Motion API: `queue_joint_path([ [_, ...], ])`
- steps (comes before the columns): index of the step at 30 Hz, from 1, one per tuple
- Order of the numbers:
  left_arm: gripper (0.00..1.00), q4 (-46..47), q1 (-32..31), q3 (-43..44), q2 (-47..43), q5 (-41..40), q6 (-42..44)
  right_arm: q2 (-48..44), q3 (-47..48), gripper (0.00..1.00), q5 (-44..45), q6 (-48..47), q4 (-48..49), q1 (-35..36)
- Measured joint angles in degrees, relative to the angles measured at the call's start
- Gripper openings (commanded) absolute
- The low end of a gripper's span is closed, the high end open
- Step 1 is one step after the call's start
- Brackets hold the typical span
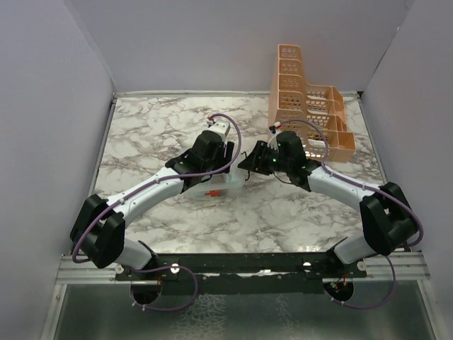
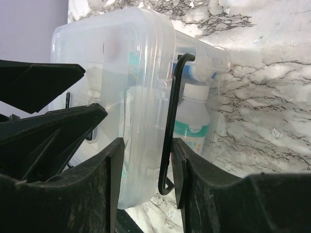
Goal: Organize the medicine kit
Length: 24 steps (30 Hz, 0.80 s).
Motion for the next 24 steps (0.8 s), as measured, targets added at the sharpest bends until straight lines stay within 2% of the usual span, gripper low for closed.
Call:
queue_joint_path([
  [7, 0.63, 1.29, 0.0, -0.55, 0.0, 0.07, -0.61, 0.0, 4.46, 0.43, 7.28, -3.41, -7.41, 3.39],
  [15, 0.63, 2.21, 0.0, -1.05, -0.17, 0.2, -0.83, 0.37, 9.42, 0.45, 20.85, -5.18, -15.43, 9.2],
  [24, 0.63, 2.58, 0.02, -1.22, -0.24, 0.24, -1.07, 1.77, 13.86, 0.29, 30.91, -5.84, -21.24, 13.09],
])
